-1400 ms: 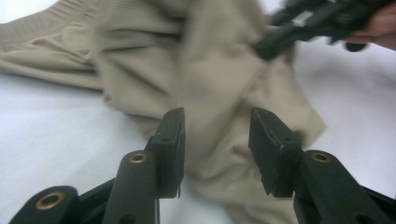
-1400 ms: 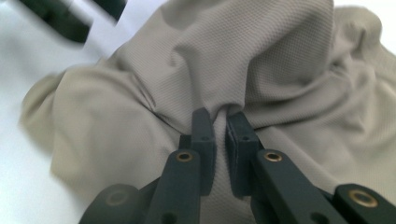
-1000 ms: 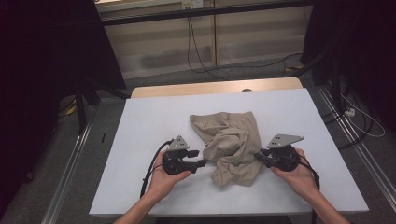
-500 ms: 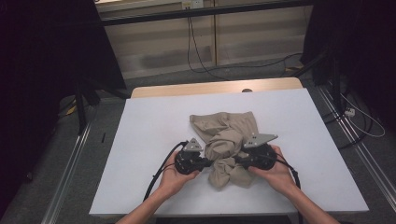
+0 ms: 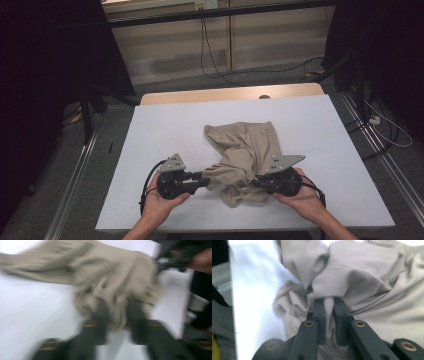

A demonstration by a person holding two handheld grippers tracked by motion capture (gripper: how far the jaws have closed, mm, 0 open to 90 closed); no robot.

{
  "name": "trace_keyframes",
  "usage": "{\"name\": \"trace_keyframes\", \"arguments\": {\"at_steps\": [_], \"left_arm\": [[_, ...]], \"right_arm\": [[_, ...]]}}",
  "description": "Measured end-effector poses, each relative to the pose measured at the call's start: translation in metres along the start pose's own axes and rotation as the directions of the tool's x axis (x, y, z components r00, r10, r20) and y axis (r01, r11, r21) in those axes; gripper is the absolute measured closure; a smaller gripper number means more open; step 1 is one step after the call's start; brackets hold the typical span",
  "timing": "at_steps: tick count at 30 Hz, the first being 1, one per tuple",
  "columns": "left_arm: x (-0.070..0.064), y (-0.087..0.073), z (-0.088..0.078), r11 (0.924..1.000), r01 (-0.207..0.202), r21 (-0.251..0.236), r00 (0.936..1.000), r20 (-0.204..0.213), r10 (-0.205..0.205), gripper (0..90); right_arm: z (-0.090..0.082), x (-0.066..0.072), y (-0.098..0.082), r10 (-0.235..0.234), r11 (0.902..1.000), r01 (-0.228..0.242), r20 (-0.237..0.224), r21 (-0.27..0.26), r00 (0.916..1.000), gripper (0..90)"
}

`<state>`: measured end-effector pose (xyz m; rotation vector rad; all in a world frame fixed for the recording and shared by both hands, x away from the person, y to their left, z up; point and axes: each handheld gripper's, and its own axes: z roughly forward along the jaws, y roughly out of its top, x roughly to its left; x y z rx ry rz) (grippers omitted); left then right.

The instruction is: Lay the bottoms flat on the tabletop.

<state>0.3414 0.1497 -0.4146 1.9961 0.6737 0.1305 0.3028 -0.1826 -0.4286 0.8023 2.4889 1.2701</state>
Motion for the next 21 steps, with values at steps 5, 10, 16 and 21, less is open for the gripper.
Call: {"name": "trace_keyframes", "arguments": {"at_steps": [5, 10, 16, 21], "left_arm": [[0.01, 0.013, 0.036, 0.9988, -0.044, 0.019, 0.998, -0.043, 0.045, 35.9], [0.015, 0.026, 0.09, 0.9881, -0.111, 0.107, 0.9912, -0.061, 0.118, 25.7], [0.02, 0.04, 0.132, 0.9764, -0.148, 0.157, 0.9844, -0.072, 0.161, 29.5], [0.026, 0.034, 0.14, 0.9847, -0.076, 0.157, 0.9965, 0.046, 0.069, 59.3]], "right_arm": [[-0.003, -0.012, 0.004, 0.038, 0.9986, -0.035, 0.091, -0.039, 0.9951, 49.6], [0.001, -0.033, 0.005, 0.042, 0.9991, -0.04, 0.207, -0.014, 0.9775, 40.6], [0.016, -0.048, -0.008, 0.064, 0.9934, -0.087, 0.263, 0.075, 0.9627, 38.2], [0.023, -0.06, -0.016, 0.187, 0.9746, -0.204, 0.163, 0.093, 0.9687, 51.7]]}}
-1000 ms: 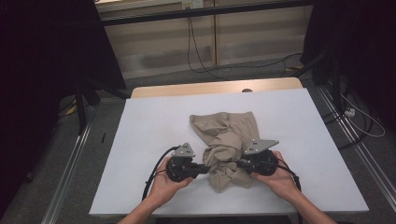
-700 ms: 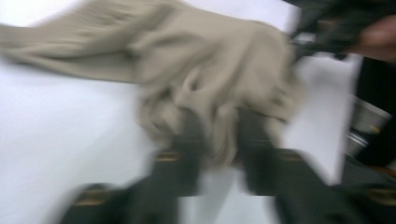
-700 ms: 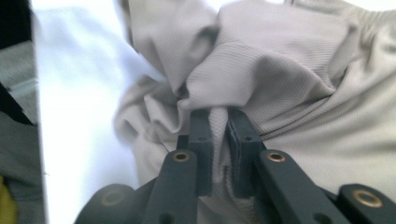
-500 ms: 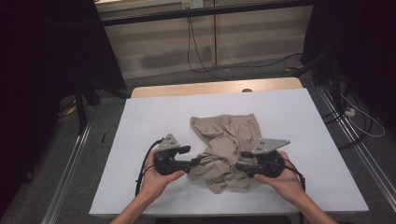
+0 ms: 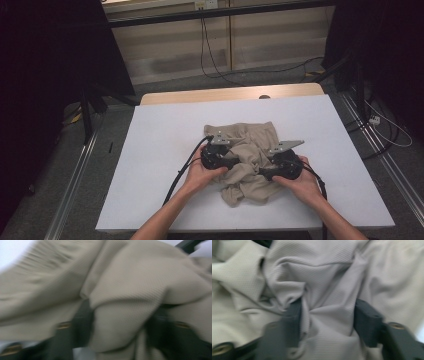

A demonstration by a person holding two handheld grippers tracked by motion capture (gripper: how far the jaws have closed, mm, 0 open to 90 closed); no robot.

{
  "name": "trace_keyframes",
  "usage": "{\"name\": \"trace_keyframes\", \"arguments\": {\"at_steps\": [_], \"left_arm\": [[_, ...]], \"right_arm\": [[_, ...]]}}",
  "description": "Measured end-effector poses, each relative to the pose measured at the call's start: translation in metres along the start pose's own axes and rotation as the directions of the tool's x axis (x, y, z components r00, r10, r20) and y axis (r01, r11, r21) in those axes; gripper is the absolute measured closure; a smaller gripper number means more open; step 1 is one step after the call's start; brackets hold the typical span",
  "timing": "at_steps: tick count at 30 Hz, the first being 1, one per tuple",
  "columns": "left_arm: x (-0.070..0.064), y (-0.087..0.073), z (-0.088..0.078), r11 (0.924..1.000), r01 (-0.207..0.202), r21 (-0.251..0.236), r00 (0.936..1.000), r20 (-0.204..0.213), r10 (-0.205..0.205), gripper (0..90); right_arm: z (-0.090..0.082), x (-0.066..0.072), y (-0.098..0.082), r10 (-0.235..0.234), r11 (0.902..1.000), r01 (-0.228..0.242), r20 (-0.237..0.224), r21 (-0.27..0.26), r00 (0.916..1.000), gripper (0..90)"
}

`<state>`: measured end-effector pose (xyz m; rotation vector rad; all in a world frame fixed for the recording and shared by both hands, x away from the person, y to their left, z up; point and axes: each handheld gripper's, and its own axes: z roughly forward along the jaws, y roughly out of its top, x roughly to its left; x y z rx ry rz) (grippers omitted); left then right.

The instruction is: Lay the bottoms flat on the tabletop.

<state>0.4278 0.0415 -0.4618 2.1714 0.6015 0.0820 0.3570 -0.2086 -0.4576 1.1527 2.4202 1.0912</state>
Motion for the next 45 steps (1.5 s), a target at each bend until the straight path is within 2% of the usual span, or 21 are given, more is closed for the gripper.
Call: {"name": "trace_keyframes", "arguments": {"at_steps": [1, 2, 3, 7, 12, 18, 20, 21, 23, 25, 26, 28, 30, 31, 33, 34, 36, 38, 41, 43, 45], "left_arm": [[-0.001, -0.001, -0.002, 1.0, 0.008, 0.005, 1.0, 0.005, -0.008, 67.6], [-0.002, -0.001, -0.005, 0.9996, -0.005, 0.028, 1.0, -0.002, 0.005, 73.3], [-0.002, -0.002, -0.007, 0.9993, -0.003, 0.037, 1.0, 0.0, 0.003, 77.2], [-0.008, -0.009, -0.022, 0.9971, 0.001, 0.077, 0.9999, 0.017, -0.002, 80.3], [-0.025, -0.025, -0.051, 0.9944, -0.017, 0.105, 0.9983, 0.058, 0.011, 80.4], [-0.056, -0.05, -0.086, 0.9951, -0.022, 0.096, 0.9926, 0.121, 0.01, 80.4], [-0.067, -0.056, -0.095, 0.9953, -0.026, 0.093, 0.9929, 0.118, 0.015, 80.4], [-0.071, -0.059, -0.098, 0.9959, -0.025, 0.087, 0.9906, 0.137, 0.013, 80.3], [-0.075, -0.064, -0.102, 0.9965, -0.01, 0.083, 0.9919, 0.127, 0.0, 79.3], [-0.075, -0.067, -0.103, 0.9969, -0.028, 0.074, 0.9943, 0.105, 0.02, 74.8], [-0.073, -0.066, -0.104, 0.9966, -0.038, 0.072, 0.9956, 0.088, 0.032, 68.3], [-0.068, -0.063, -0.107, 0.9987, -0.018, 0.049, 0.9986, 0.05, 0.015, 51.6], [-0.061, -0.06, -0.115, 0.9999, -0.014, 0.0, 0.9995, 0.027, 0.014, 43.9], [-0.058, -0.059, -0.119, 0.9995, -0.016, -0.026, 0.9998, 0.012, 0.016, 40.2], [-0.051, -0.056, -0.126, 0.9973, 0.01, -0.072, 0.9997, -0.023, -0.011, 29.1], [-0.047, -0.055, -0.129, 0.9964, 0.013, -0.084, 0.999, -0.042, -0.016, 25.1], [-0.039, -0.053, -0.131, 0.9913, 0.028, -0.129, 0.9966, -0.073, -0.037, 23.2], [-0.029, -0.049, -0.128, 0.9865, 0.05, -0.156, 0.9922, -0.105, -0.067, 19.9], [-0.011, -0.043, -0.117, 0.9848, 0.061, -0.163, 0.9863, -0.141, -0.085, 17.8], [0.003, -0.038, -0.106, 0.9837, 0.085, -0.158, 0.9831, -0.147, -0.108, 16.5], [0.017, -0.034, -0.095, 0.9858, 0.071, -0.152, 0.9744, -0.201, -0.101, 17.3]], "right_arm": [[-0.001, -0.001, 0.0, 0.013, 0.9999, -0.013, -0.021, -0.001, 0.9997, 57.9], [-0.001, 0.001, -0.001, 0.013, 0.9999, -0.013, -0.04, 0.0, 0.9991, 67.0], [-0.002, 0.004, -0.001, 0.007, 1.0, -0.007, -0.043, -0.001, 0.9991, 71.4], [-0.009, 0.019, -0.002, -0.05, 0.9987, 0.05, -0.035, 0.0, 0.9981, 78.8], [-0.02, 0.034, -0.008, -0.076, 0.997, 0.075, -0.075, -0.015, 0.9943, 79.0], [-0.034, 0.056, -0.015, -0.119, 0.9928, 0.117, -0.099, -0.029, 0.9879, 78.0], [-0.04, 0.064, -0.02, -0.141, 0.9898, 0.139, -0.103, -0.032, 0.9846, 78.0], [-0.044, 0.067, -0.023, -0.149, 0.9886, 0.146, -0.107, -0.035, 0.9831, 77.8], [-0.05, 0.072, -0.029, -0.165, 0.9861, 0.161, -0.103, -0.042, 0.981, 73.4], [-0.053, 0.073, -0.032, -0.176, 0.9839, 0.172, -0.083, -0.048, 0.9809, 60.5], [-0.054, 0.072, -0.032, -0.169, 0.9849, 0.165, -0.075, -0.052, 0.9827, 53.4], [-0.056, 0.068, -0.028, -0.145, 0.9877, 0.141, -0.07, -0.067, 0.9869, 43.8], [-0.061, 0.063, -0.024, -0.118, 0.9891, 0.112, -0.065, -0.095, 0.9909, 35.2], [-0.064, 0.059, -0.022, -0.108, 0.9884, 0.1, -0.065, -0.114, 0.992, 34.2], [-0.072, 0.052, -0.018, -0.084, 0.9846, 0.075, -0.055, -0.158, 0.9949, 32.6], [-0.077, 0.048, -0.015, -0.072, 0.9827, 0.063, -0.045, -0.174, 0.9964, 32.3], [-0.086, 0.039, -0.011, -0.05, 0.9755, 0.044, -0.022, -0.216, 0.9985, 32.9], [-0.089, 0.028, -0.006, -0.032, 0.9739, 0.038, 0.029, -0.224, 0.9991, 36.3], [-0.078, 0.005, -0.002, 0.017, 0.9805, 0.0, 0.082, -0.197, 0.9965, 43.3], [-0.066, -0.012, -0.001, 0.058, 0.9843, -0.036, 0.12, -0.172, 0.9911, 47.3], [-0.054, -0.025, -0.001, 0.097, 0.9837, -0.072, 0.145, -0.165, 0.9847, 51.7]]}}
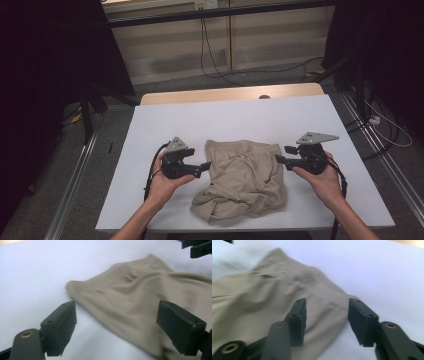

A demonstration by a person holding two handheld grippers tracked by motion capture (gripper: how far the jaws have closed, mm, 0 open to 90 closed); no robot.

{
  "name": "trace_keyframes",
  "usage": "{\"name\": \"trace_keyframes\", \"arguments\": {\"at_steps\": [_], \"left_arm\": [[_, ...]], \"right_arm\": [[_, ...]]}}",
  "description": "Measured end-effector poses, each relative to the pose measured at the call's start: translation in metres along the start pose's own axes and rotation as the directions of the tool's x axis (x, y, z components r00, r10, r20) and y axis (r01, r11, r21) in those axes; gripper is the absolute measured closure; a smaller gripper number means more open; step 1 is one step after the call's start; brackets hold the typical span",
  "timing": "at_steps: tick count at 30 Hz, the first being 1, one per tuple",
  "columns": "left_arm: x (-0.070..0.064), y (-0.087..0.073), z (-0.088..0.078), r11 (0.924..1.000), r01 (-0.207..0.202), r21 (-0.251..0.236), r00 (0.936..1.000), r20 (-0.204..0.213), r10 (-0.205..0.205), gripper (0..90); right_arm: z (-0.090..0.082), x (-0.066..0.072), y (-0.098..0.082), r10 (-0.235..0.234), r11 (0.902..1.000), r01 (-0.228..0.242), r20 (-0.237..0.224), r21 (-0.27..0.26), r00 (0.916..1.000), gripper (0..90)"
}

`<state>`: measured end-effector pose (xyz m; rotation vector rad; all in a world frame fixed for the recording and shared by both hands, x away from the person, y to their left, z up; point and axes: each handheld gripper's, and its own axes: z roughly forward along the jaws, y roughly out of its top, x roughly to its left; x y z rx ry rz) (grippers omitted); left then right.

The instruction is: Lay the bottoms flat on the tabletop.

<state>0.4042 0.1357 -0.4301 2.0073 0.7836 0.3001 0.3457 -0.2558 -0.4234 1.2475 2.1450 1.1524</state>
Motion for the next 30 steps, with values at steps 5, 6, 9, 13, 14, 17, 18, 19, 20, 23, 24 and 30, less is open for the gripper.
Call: {"name": "trace_keyframes", "arguments": {"at_steps": [5, 6, 9, 13, 14, 17, 18, 19, 20, 23, 24, 30], "left_arm": [[0.018, 0.013, 0.03, 0.9994, 0.024, 0.023, 0.9987, -0.046, -0.023, 17.0], [0.021, 0.015, 0.035, 0.9989, 0.042, 0.022, 0.998, -0.047, -0.041, 17.0], [0.027, 0.019, 0.048, 0.9992, 0.032, 0.025, 0.9968, -0.074, -0.03, 17.1], [0.037, 0.017, 0.056, 0.9983, 0.047, 0.033, 0.9944, -0.096, -0.044, 21.3], [0.04, 0.015, 0.057, 0.9971, 0.06, 0.047, 0.994, -0.094, -0.056, 24.3], [0.046, 0.008, 0.06, 0.9916, 0.084, 0.099, 0.9925, -0.097, -0.074, 31.7], [0.048, 0.007, 0.06, 0.9893, 0.098, 0.108, 0.9917, -0.093, -0.088, 34.6], [0.049, 0.007, 0.06, 0.9874, 0.115, 0.108, 0.9906, -0.087, -0.106, 37.0], [0.049, 0.006, 0.059, 0.9865, 0.13, 0.099, 0.9899, -0.07, -0.123, 40.8], [0.048, 0.008, 0.06, 0.9857, 0.146, 0.083, 0.9884, -0.054, -0.142, 51.6], [0.048, 0.009, 0.061, 0.9855, 0.154, 0.072, 0.9875, -0.047, -0.151, 55.0], [0.045, 0.011, 0.07, 0.9839, 0.162, 0.076, 0.9859, -0.055, -0.158, 58.4]], "right_arm": [[0.017, -0.02, 0.009, 0.025, 0.9993, -0.026, 0.056, 0.025, 0.9981, 64.1], [0.02, -0.024, 0.011, 0.032, 0.999, -0.034, 0.056, 0.028, 0.9979, 64.6], [0.036, -0.03, 0.01, 0.042, 0.998, -0.045, 0.068, 0.044, 0.9968, 63.2], [0.054, -0.034, 0.001, 0.056, 0.9938, -0.063, 0.073, 0.091, 0.9958, 56.6], [0.055, -0.034, 0.001, 0.064, 0.9936, -0.07, 0.068, 0.089, 0.9957, 55.1], [0.06, -0.034, -0.003, 0.07, 0.9929, -0.075, 0.051, 0.092, 0.9962, 58.7], [0.06, -0.035, -0.002, 0.076, 0.9926, -0.079, 0.039, 0.092, 0.9964, 67.7], [0.06, -0.037, -0.002, 0.093, 0.992, -0.093, 0.01, 0.085, 0.9956, 73.8], [0.059, -0.038, -0.002, 0.106, 0.9914, -0.107, 0.02, 0.075, 0.9942, 78.6], [0.059, -0.041, -0.001, 0.105, 0.9923, -0.109, 0.065, 0.059, 0.9923, 84.9], [0.058, -0.043, 0.0, 0.109, 0.9917, -0.114, 0.081, 0.059, 0.9907, 85.0], [0.061, -0.053, 0.005, 0.076, 0.9932, -0.089, 0.162, 0.075, 0.9839, 85.1]]}}
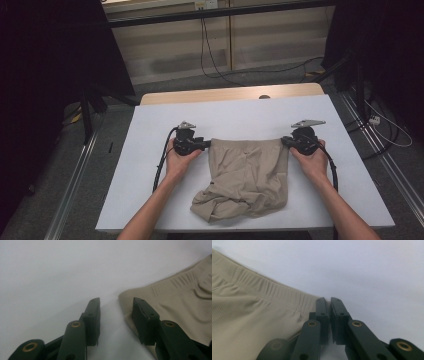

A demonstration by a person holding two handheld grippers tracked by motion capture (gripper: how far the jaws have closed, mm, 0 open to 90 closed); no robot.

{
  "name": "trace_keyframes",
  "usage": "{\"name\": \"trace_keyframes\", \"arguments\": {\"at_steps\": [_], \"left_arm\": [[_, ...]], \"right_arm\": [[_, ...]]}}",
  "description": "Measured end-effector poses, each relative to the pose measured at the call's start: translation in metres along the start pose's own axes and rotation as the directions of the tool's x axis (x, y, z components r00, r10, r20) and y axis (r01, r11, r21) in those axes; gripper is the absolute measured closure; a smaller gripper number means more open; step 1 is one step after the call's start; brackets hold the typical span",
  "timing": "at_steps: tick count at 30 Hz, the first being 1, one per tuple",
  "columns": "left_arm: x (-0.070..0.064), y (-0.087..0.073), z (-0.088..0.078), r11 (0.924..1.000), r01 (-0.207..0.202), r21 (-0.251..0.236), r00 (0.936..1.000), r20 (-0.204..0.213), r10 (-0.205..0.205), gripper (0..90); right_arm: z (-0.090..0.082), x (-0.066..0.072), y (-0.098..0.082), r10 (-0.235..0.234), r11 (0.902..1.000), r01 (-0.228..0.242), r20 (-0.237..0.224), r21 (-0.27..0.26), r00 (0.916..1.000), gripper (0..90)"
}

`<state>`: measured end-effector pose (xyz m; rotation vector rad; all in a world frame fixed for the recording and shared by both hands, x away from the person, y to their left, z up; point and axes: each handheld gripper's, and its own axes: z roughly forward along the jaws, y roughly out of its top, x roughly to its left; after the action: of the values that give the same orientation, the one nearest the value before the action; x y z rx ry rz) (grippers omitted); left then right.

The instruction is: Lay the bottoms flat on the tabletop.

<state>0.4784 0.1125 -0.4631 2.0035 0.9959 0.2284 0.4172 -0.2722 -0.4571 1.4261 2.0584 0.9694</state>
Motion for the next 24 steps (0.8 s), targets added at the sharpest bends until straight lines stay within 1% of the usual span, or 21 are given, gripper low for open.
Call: {"name": "trace_keyframes", "arguments": {"at_steps": [1, 2, 3, 4, 5, 6, 8, 9, 10, 11, 12, 14, 16, 17, 18, 19, 20, 21, 22, 23, 24], "left_arm": [[-0.001, 0.001, 0.001, 0.9999, -0.009, 0.008, 0.9999, -0.005, 0.009, 58.4], [-0.002, 0.002, 0.002, 1.0, 0.004, 0.0, 1.0, -0.004, -0.004, 58.2], [-0.003, 0.003, 0.003, 1.0, -0.004, 0.006, 1.0, -0.004, 0.004, 58.2], [-0.004, 0.003, 0.005, 1.0, -0.004, 0.002, 1.0, -0.004, 0.004, 58.2], [-0.004, 0.003, 0.008, 1.0, -0.003, 0.003, 1.0, 0.007, 0.003, 58.3], [-0.005, 0.002, 0.009, 0.9998, -0.017, 0.003, 0.9998, 0.005, 0.017, 59.1], [-0.006, 0.002, 0.009, 0.9998, -0.02, -0.004, 0.9998, -0.004, 0.02, 59.5], [-0.006, 0.002, 0.009, 0.9998, -0.022, -0.001, 0.9997, 0.004, 0.022, 60.0], [-0.006, 0.002, 0.01, 0.9997, -0.024, 0.0, 0.9996, 0.017, 0.024, 61.8], [-0.007, 0.002, 0.01, 0.9996, -0.027, 0.0, 0.9994, 0.02, 0.027, 62.4], [-0.007, 0.002, 0.011, 0.9996, -0.028, -0.002, 0.9993, 0.023, 0.028, 62.9], [-0.008, 0.001, 0.012, 0.9993, -0.038, -0.003, 0.9986, 0.037, 0.038, 69.6], [-0.01, 0.0, 0.012, 0.9987, -0.051, -0.003, 0.9975, 0.05, 0.051, 77.7], [-0.01, 0.001, 0.012, 0.9983, -0.058, 0.007, 0.997, 0.051, 0.058, 81.5], [-0.01, 0.001, 0.011, 0.9989, -0.048, 0.004, 0.9974, 0.055, 0.047, 84.3], [-0.009, 0.001, 0.01, 0.9995, -0.032, 0.007, 0.9976, 0.062, 0.031, 85.7], [-0.008, 0.002, 0.008, 0.9997, -0.025, 0.005, 0.9978, 0.062, 0.024, 86.1], [-0.006, 0.003, 0.005, 0.9999, -0.013, -0.01, 0.9982, 0.059, 0.014, 86.1], [-0.006, 0.005, 0.001, 0.9997, -0.01, -0.024, 0.9984, 0.056, 0.011, 86.2], [-0.006, 0.007, -0.003, 0.9991, -0.013, -0.04, 0.9985, 0.053, 0.015, 86.2], [-0.006, 0.01, -0.009, 0.9976, -0.004, -0.069, 0.9985, 0.054, 0.008, 86.2]], "right_arm": [[0.002, -0.002, 0.001, 0.01, 0.9999, -0.01, -0.006, 0.0, 0.9999, 85.0], [0.004, -0.004, 0.001, 0.02, 0.9998, -0.02, -0.012, -0.003, 0.9997, 84.5], [0.004, -0.004, 0.001, 0.024, 0.9997, -0.024, -0.015, -0.009, 0.9996, 83.7], [0.004, -0.005, 0.0, 0.023, 0.9997, -0.023, -0.019, -0.012, 0.9996, 81.0], [0.003, -0.005, -0.001, 0.022, 0.9996, -0.022, -0.019, -0.015, 0.9996, 77.7], [0.001, -0.007, -0.001, 0.028, 0.9995, -0.028, -0.02, -0.016, 0.9994, 76.5], [-0.003, -0.01, -0.002, 0.049, 0.9983, -0.05, -0.033, -0.031, 0.9983, 74.2], [-0.004, -0.012, -0.002, 0.055, 0.9977, -0.056, -0.034, -0.037, 0.9979, 73.7], [-0.006, -0.012, -0.003, 0.061, 0.9975, -0.062, -0.041, -0.034, 0.9973, 73.7], [-0.005, -0.013, -0.004, 0.055, 0.9979, -0.056, -0.048, -0.031, 0.9974, 73.6], [-0.004, -0.013, -0.005, 0.055, 0.9983, -0.056, -0.049, -0.017, 0.9973, 73.5], [0.0, -0.012, -0.007, 0.064, 0.9979, -0.064, -0.064, 0.002, 0.9959, 75.4], [0.001, -0.01, -0.006, 0.052, 0.9986, -0.053, -0.071, -0.003, 0.9961, 77.7], [0.002, -0.009, -0.006, 0.048, 0.9988, -0.048, -0.079, -0.003, 0.9957, 80.6], [0.002, -0.009, -0.005, 0.047, 0.9988, -0.048, -0.086, -0.004, 0.9952, 82.7], [0.002, -0.01, -0.005, 0.05, 0.9987, -0.051, -0.088, -0.007, 0.9948, 84.5], [0.001, -0.01, -0.004, 0.051, 0.9986, -0.052, -0.087, -0.008, 0.9949, 85.2], [0.0, -0.01, -0.003, 0.052, 0.9984, -0.054, -0.088, -0.017, 0.9947, 85.4], [-0.002, -0.009, -0.001, 0.056, 0.9978, -0.059, -0.095, -0.03, 0.9939, 85.5], [-0.004, -0.008, 0.001, 0.051, 0.9973, -0.056, -0.099, -0.048, 0.9938, 85.5], [-0.006, -0.006, 0.004, 0.039, 0.9972, -0.045, -0.101, -0.06, 0.9941, 85.6]]}}
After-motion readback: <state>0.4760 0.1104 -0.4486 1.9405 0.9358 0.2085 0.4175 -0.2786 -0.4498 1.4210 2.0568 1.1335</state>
